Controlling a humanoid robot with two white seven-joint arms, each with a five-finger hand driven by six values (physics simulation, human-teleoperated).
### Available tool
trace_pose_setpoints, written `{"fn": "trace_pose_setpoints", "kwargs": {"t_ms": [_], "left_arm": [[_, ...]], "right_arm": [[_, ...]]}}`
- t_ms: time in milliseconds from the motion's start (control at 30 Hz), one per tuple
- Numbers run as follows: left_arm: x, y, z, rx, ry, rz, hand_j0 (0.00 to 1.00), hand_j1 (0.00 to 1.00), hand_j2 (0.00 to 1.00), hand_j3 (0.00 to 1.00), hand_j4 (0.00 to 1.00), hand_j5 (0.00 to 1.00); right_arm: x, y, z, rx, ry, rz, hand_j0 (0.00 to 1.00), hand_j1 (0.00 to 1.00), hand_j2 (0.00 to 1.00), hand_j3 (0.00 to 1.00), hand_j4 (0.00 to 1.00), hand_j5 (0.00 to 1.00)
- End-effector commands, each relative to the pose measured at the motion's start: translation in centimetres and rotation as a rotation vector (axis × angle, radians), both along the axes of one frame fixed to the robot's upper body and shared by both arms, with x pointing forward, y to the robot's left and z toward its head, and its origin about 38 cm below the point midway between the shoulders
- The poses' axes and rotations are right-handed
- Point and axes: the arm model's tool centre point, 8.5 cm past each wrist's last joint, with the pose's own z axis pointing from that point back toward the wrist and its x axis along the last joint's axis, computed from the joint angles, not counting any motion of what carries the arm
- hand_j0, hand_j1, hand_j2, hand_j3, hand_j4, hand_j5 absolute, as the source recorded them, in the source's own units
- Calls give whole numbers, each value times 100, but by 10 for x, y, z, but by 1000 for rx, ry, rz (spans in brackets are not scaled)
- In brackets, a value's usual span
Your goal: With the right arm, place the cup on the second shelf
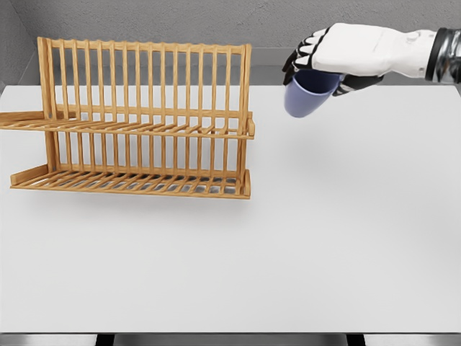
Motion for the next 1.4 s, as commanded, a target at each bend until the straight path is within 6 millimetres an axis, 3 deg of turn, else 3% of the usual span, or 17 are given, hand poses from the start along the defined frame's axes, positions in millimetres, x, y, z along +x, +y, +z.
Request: {"fn": "trace_pose_setpoints", "kwargs": {"t_ms": [0,667,833,900,1000,1133,1367], "left_arm": [[1,0,0,0,-2,0,100,100,100,100,100,100],[0,0,0,0,0,0,100,100,100,100,100,100],[0,0,0,0,0,0,100,100,100,100,100,100],[0,0,0,0,0,0,100,100,100,100,100,100],[0,0,0,0,0,0,100,100,100,100,100,100],[1,0,0,0,-2,0,100,100,100,100,100,100],[0,0,0,-1,0,0,100,100,100,100,100,100]], "right_arm": [[-7,7,8,10,-23,27,68,68,68,68,68,68],[-18,70,20,74,-57,175,69,69,69,69,69,69],[-18,77,15,74,-44,189,69,69,69,69,69,69],[-14,80,2,55,-7,188,69,69,69,69,69,69],[-14,94,11,74,-19,196,69,69,69,69,69,69],[-16,96,12,74,-23,204,69,69,69,69,69,69],[-17,102,-11,30,27,217,69,69,69,69,69,69]]}}
